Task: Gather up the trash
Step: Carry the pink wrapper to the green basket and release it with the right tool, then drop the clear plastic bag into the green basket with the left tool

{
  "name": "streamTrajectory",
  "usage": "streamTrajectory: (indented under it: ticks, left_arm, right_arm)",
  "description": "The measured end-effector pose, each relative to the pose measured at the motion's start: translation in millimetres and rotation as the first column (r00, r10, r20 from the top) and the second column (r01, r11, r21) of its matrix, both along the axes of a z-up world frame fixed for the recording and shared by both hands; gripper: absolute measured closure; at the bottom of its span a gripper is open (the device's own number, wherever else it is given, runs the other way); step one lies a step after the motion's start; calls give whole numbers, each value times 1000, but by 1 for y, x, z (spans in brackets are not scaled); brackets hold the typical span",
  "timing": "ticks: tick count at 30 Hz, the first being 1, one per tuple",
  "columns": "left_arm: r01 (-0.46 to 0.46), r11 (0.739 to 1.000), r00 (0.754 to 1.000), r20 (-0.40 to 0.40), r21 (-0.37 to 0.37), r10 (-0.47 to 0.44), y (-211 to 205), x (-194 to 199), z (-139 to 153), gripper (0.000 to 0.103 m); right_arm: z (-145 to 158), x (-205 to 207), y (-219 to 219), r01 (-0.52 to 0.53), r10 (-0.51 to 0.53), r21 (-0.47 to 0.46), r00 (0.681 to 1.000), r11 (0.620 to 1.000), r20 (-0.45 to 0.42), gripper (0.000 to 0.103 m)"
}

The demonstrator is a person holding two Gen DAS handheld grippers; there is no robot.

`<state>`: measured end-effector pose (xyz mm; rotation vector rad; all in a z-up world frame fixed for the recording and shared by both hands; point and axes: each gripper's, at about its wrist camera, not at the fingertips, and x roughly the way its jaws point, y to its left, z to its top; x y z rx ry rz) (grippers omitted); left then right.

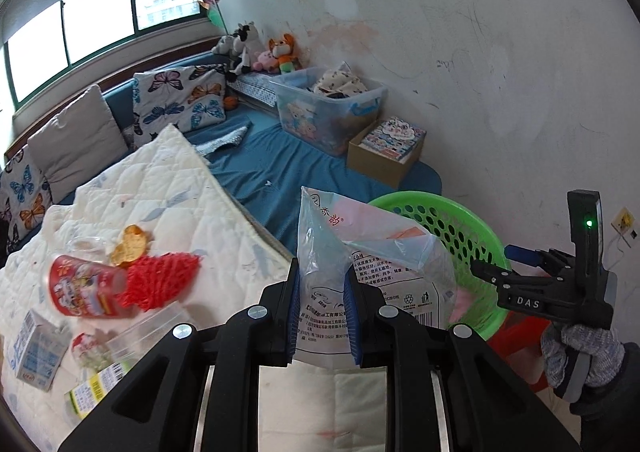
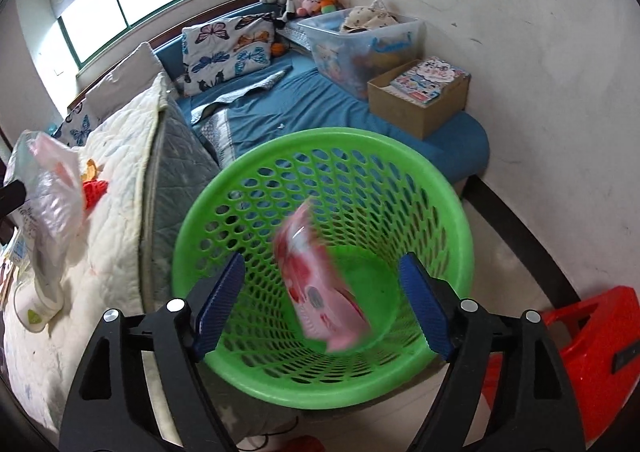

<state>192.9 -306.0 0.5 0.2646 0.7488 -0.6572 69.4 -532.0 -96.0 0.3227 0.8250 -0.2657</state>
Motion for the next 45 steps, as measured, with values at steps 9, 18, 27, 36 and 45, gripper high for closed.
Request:
streamTrajectory:
  ticks: [9, 18, 27, 36, 45]
  left_arm:
    - [63, 997, 998, -29, 45, -62, -54, 7, -17, 83]
    - [108, 993, 992, -64, 47, -105, -88, 6, -28, 77]
    - [135, 991, 989, -61, -7, -135, -81, -10, -26, 43]
    - [126, 991, 989, -75, -49, -129, -63, -15, -22, 43]
    - [101, 992, 989, -100, -69, -108, -63, -9, -22, 43]
  right_arm:
    - [2, -26, -4, 19, -19, 4, 1000, 1000, 20, 22]
    - [10, -48, -3, 32, -33, 21, 998, 999, 50, 21]
    - [15, -56, 0, 43, -44, 18, 997, 999, 63, 21]
    - [18, -63, 10, 36, -36, 4, 997, 999, 69, 21]
    - [30, -69, 15, 40, -39, -12, 995, 999, 87, 21]
